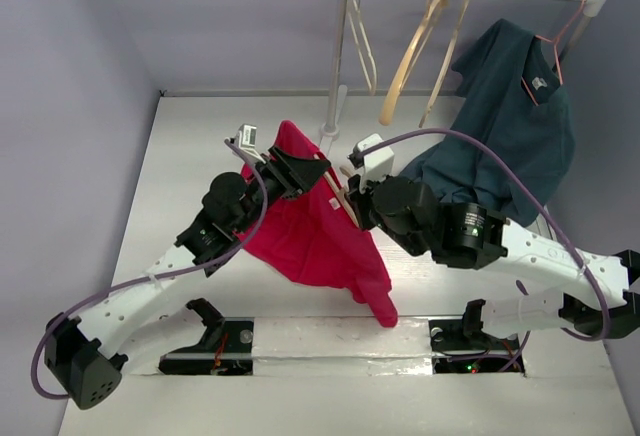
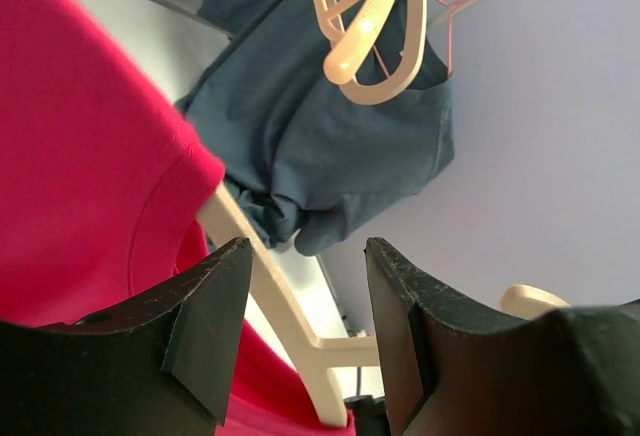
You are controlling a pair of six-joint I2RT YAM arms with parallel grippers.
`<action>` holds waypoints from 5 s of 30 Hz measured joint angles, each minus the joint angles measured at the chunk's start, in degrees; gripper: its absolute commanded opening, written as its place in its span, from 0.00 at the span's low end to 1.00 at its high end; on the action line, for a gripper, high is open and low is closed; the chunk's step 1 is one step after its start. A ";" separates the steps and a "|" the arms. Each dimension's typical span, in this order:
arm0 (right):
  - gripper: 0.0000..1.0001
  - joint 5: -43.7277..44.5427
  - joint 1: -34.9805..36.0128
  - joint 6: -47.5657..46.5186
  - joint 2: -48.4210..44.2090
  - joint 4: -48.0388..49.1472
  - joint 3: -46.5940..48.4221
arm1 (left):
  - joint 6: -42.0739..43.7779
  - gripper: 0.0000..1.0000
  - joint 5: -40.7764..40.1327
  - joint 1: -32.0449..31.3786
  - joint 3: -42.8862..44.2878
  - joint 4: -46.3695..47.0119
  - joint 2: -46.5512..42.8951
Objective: Place the t-shirt on the hanger
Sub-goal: Place the T-shirt on the hanger, then place the hanger at the clothesline.
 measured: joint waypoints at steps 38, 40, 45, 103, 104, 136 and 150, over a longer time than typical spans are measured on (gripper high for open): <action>0.86 -5.90 -0.24 15.06 -11.76 2.12 -10.38 | -12.96 0.00 -2.99 -4.11 -8.66 17.79 5.01; 0.86 -6.58 -0.24 15.98 -14.23 3.39 -13.03 | -13.70 0.00 -2.99 -4.11 -8.66 18.60 5.01; 0.78 -8.48 -0.24 17.94 -14.36 3.32 -17.07 | -15.26 0.00 -2.78 -4.11 -8.63 20.68 5.35; 0.00 -5.97 -53.13 4.50 -4.72 -18.80 2.99 | 26.91 0.99 -8.66 -6.58 1.55 -27.47 -30.03; 0.00 -6.56 -54.03 3.17 -3.72 -18.10 4.52 | 27.43 0.99 -8.74 -6.58 1.27 -28.30 -30.49; 0.00 -16.20 -68.22 -12.61 10.05 3.72 19.50 | 30.80 0.99 -11.17 -6.58 -0.66 -35.47 -35.69; 0.00 -22.82 -72.89 -9.79 12.70 5.40 18.14 | 30.84 0.99 -11.41 -6.58 -0.70 -35.50 -34.53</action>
